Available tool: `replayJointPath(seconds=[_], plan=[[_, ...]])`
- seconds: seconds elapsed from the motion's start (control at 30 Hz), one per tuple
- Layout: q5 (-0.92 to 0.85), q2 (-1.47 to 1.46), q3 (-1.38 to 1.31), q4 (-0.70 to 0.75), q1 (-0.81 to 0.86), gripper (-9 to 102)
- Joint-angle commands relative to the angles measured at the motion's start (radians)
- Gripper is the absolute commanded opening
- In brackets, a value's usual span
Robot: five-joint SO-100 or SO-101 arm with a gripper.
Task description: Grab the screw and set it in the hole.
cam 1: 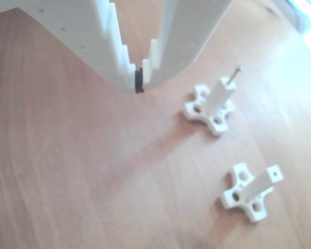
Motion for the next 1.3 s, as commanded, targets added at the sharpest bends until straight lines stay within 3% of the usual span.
replayJointPath(seconds=[0.0,0.37,0.67,1.27], plan=[[-0.012,0.118,0.098,-0.069,0.003,-4],[-0.16,0.468,0.342,-0.101,0.057,-4],[-0.244,0.675,0.436,-0.014,0.069,-4],[-0.242,0.687,0.433,0.021,0.101,-4]])
